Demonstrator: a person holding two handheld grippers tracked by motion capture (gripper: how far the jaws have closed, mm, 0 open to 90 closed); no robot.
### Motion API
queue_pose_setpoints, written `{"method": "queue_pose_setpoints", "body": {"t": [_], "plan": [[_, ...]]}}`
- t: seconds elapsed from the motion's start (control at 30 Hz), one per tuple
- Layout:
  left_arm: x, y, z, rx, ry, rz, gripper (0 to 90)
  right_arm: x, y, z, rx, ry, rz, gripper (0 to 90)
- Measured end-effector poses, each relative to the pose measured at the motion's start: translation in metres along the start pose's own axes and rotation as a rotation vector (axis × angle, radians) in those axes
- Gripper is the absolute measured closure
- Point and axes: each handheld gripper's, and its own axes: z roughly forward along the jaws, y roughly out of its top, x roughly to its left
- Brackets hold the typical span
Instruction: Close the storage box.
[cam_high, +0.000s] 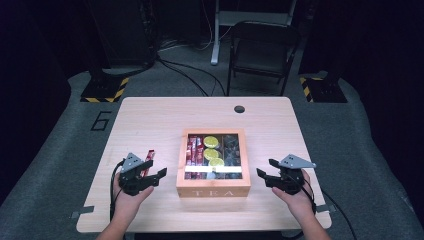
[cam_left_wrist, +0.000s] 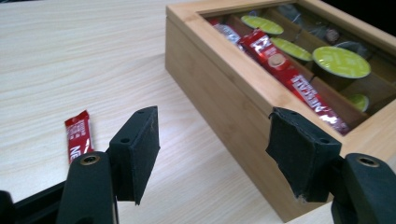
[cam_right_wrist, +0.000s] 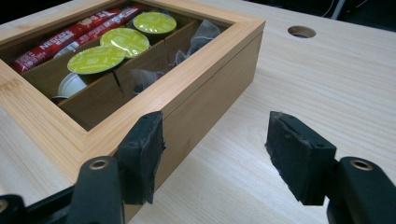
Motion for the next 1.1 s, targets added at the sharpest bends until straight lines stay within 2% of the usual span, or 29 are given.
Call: {"method": "queue_pose_setpoints", "body": {"t": [0.17, 0.3, 0.47, 0.5, 0.57, 0.6, 0.73, 0.97, 1.07, 1.1], "plan": [[0.008, -0.004, 0.004, 0.026, 0.016, -0.007, 33.9, -0.002, -0.005, 0.009, 0.037, 0.003, 0.000, 37.0], [0.015, -0.006, 0.008, 0.038, 0.038, -0.008, 33.9, -0.005, -0.010, 0.016, 0.081, -0.012, -0.034, 37.2], [0.022, -0.011, 0.013, 0.058, 0.053, -0.042, 33.8, -0.010, -0.015, 0.024, 0.123, -0.026, -0.029, 37.2], [0.023, -0.011, 0.014, 0.069, 0.052, -0.035, 33.8, -0.011, -0.016, 0.024, 0.131, -0.032, -0.023, 37.2], [0.023, -0.011, 0.015, 0.064, 0.066, -0.028, 33.7, -0.011, -0.017, 0.026, 0.133, -0.038, -0.006, 37.2], [0.024, -0.011, 0.015, 0.076, 0.063, -0.020, 33.7, -0.012, -0.017, 0.027, 0.139, -0.035, -0.011, 37.1], [0.027, -0.011, 0.015, 0.074, 0.090, -0.022, 33.5, -0.013, -0.018, 0.027, 0.127, -0.044, -0.013, 37.2], [0.038, -0.012, 0.010, 0.072, 0.138, -0.069, 32.1, -0.013, -0.018, 0.027, 0.122, -0.040, -0.007, 37.2], [0.040, -0.012, 0.010, 0.083, 0.146, -0.078, 31.7, -0.013, -0.017, 0.025, 0.136, -0.038, -0.017, 37.2], [0.040, -0.012, 0.010, 0.081, 0.152, -0.076, 31.3, -0.013, -0.016, 0.024, 0.120, -0.029, -0.017, 37.2]]}}
